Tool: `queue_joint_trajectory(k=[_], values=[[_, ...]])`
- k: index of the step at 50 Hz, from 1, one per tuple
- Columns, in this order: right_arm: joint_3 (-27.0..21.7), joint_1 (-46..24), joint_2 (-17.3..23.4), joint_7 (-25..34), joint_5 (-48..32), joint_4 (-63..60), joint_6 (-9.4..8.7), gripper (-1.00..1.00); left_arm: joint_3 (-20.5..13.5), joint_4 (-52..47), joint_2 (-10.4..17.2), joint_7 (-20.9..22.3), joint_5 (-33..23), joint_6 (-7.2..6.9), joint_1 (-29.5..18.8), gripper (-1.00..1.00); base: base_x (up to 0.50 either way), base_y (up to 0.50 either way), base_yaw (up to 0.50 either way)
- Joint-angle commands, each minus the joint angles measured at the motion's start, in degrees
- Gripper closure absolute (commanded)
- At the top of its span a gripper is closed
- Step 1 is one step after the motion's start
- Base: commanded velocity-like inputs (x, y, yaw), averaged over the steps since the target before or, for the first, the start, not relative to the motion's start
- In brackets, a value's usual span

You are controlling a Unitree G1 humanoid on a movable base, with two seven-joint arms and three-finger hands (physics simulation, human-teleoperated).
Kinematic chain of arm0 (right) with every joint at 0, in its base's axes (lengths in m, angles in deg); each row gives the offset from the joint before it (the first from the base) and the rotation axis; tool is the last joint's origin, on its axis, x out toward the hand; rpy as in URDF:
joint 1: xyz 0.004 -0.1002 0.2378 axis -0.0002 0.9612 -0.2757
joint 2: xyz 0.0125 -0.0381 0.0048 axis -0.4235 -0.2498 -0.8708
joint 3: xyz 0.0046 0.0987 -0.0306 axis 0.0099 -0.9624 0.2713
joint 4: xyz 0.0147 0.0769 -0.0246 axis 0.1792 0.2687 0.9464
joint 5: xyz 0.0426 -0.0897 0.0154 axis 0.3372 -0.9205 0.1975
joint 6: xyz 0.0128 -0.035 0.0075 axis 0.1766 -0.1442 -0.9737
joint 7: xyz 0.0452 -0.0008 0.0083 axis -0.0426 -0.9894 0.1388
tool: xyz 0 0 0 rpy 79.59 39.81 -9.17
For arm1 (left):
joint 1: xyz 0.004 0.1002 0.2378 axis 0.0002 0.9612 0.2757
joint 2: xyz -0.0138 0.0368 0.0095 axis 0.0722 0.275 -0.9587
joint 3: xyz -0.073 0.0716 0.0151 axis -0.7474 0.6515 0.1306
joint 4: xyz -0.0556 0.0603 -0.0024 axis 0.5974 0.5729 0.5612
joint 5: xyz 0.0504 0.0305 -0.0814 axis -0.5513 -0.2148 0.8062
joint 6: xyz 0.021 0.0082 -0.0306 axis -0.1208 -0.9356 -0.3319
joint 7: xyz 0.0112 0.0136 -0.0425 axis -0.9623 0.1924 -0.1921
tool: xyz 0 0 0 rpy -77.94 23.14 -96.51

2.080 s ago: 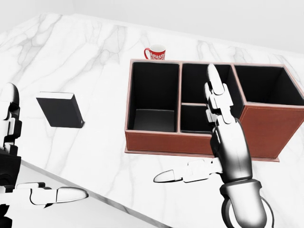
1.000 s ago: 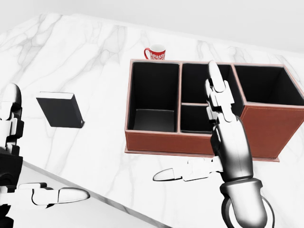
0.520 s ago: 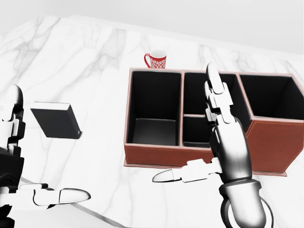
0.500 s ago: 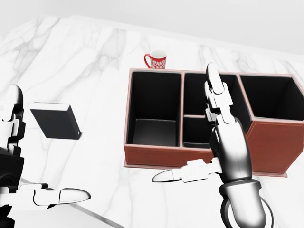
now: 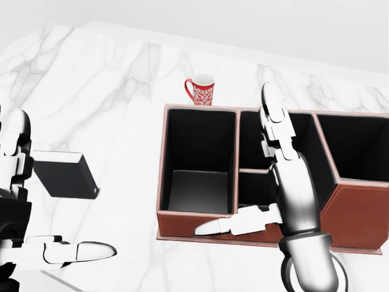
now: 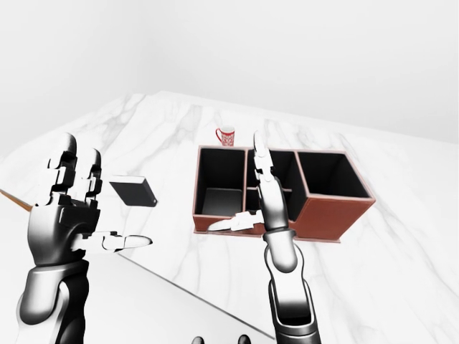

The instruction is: Pick up the book and place it in the right compartment of the caddy.

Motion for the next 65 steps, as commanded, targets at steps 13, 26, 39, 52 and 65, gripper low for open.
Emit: queue_joint_trajectory(k=[13, 26, 39, 52, 65], values=[[0.3, 0.0, -0.1, -0.1, -0.7, 0.2, 0.17, -1.00, 0.2, -0.3, -0.1, 0.0, -0.1, 0.00, 0.1, -1.00, 0.18, 0.08, 0.00], [0.5, 0.2, -0.1, 0.3, -1.0, 0.3, 0.77, -1.00, 0.1, 0.1, 0.0, 0.0, -0.1, 0.00, -0.2, -1.00, 0.01, 0.01, 0.00], [0.8, 0.6, -0.1, 0.3, -1.2, 0.2, 1.09, -1.00, 0.1, -0.2, 0.0, 0.0, -0.3, 0.00, 0.0, -1.00, 0.00, 0.00, 0.00], [0.9, 0.6, -0.2, 0.4, -0.9, -0.1, 1.02, -1.00, -0.1, -3.1, -0.2, 0.4, 1.6, 0.00, 0.7, -1.00, 0.00, 0.00, 0.00], [0.7, 0.3, -0.1, 0.5, -0.8, -0.5, 0.49, -1.00, 0.2, -1.2, -0.1, 0.2, 0.4, 0.00, 0.3, -1.00, 0.00, 0.00, 0.00]])
